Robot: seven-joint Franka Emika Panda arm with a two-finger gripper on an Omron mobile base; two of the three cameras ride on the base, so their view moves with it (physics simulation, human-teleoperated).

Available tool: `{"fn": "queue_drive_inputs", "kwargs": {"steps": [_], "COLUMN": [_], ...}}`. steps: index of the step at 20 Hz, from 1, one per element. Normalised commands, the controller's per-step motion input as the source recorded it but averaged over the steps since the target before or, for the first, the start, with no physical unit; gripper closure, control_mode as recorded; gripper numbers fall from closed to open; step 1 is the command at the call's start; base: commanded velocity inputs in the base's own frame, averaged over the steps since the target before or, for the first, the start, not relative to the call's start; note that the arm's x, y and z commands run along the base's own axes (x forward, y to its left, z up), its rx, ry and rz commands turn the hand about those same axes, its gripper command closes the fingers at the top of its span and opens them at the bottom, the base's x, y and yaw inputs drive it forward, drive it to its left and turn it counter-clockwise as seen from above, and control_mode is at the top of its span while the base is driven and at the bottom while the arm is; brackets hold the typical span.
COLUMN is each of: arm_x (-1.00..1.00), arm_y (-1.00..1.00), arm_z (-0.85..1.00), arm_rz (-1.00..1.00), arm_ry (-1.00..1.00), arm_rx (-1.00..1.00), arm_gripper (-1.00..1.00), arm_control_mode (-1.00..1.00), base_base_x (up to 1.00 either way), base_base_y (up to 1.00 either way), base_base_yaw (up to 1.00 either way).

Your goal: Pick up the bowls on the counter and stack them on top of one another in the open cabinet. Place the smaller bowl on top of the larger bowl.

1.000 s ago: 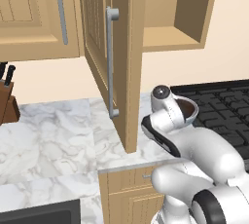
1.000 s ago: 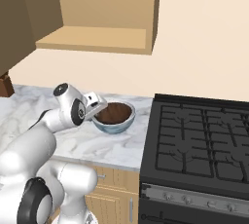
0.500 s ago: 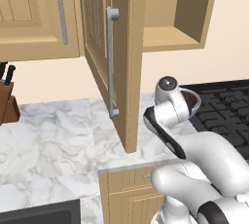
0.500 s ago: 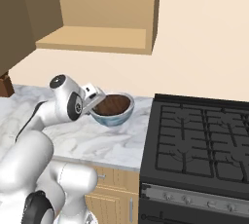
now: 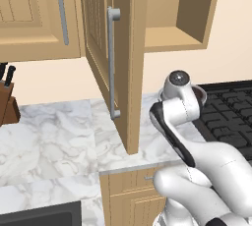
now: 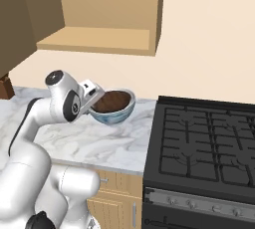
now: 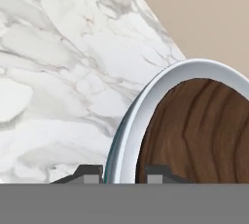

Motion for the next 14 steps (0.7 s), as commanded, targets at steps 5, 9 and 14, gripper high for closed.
{"fn": "queue_drive_inputs", "kwargs": {"steps": [5,9,14], "arm_x": [-0.34,-0.32,-0.28], "arm_y": [0.00,0.00,0.00], "arm_z": [0.32,0.31,0.30], "arm_rz": [0.11,0.12,0.14], "arm_ry": [0.00,-0.01,-0.04], "arm_rx": [-0.03,-0.01,0.00], "arm_gripper": [1.00,1.00,1.00], "arm_control_mode": [-1.00,-1.00,-1.00], "base_base_x": [0.00,0.00,0.00], "base_base_y": [0.00,0.00,0.00], "base_base_yaw": [0.00,0.00,0.00]}}
